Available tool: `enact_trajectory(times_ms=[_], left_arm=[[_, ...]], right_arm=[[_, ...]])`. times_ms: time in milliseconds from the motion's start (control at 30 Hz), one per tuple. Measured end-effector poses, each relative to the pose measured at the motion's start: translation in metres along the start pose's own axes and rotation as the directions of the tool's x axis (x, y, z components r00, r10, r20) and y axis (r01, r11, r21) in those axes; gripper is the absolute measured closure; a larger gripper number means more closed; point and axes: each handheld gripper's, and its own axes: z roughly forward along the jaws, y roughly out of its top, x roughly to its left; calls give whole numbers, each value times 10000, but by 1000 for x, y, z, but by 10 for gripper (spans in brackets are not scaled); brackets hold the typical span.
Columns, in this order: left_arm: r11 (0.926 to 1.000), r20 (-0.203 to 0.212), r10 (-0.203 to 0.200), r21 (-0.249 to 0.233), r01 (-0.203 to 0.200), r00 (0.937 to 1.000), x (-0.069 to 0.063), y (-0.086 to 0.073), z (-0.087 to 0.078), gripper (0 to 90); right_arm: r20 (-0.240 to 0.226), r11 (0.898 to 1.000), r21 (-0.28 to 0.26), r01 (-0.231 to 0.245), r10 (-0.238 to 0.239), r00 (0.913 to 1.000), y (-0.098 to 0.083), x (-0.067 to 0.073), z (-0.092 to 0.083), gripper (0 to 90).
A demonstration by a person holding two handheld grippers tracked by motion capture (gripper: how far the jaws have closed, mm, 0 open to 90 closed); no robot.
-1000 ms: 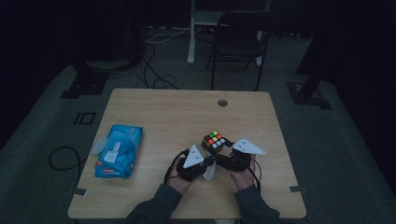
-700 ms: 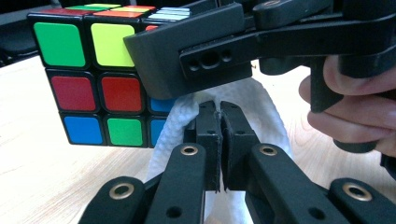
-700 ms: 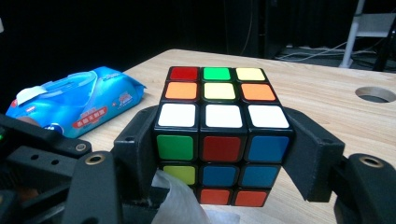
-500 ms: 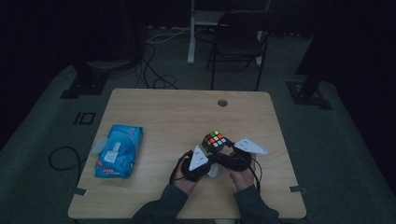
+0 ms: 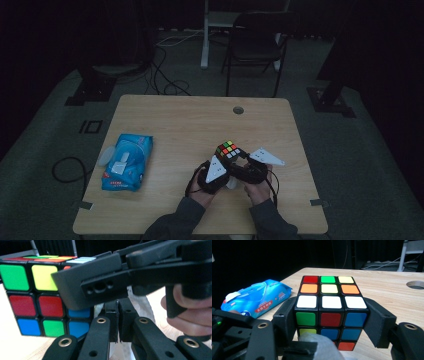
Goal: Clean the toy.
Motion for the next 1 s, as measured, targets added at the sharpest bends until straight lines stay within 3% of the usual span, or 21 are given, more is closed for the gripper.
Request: enact_trajectory(times_ms=[300,1000], left_arm=[[10000,-217,-39,-30,38,9998,0,-5,3,879],[9998,-302,-63,-163,58,9995,-2,-5,-2,879]], right_arm=[[-112,10000,-40,-51,50,9999,1,1,-1,349],[-110,10000,-27,-58,57,9999,1,0,-1,349]])
